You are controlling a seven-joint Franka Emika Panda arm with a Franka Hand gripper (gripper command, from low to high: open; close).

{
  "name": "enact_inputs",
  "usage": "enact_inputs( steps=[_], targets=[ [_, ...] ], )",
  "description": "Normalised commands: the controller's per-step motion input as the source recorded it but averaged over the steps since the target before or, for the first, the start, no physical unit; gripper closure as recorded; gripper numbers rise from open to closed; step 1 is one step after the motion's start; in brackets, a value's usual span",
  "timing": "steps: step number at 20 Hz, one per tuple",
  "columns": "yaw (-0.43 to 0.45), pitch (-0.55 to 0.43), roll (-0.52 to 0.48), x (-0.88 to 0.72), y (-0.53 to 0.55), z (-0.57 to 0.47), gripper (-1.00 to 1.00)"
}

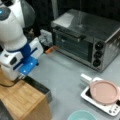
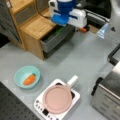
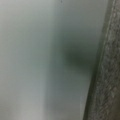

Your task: Open the drawer. Pick up the carrot. Put the carrots in the drawer.

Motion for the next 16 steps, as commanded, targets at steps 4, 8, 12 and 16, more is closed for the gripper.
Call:
enact_inputs(
  steps=[4,8,12,16],
  targets=[
    [0.087,-0.043,-0.072,0.07,-0.05,-0.17,-1.0],
    [0.051,-0.06,-0.073,0.03,-0.03,-0.18,-1.0],
    [0.021,-0.058,-0.066,0.0,0.02,-0.15,-1.0],
    [0.0,-0.059,-0.055,-0.01,0.13,-0.09,-1.0]
  ],
)
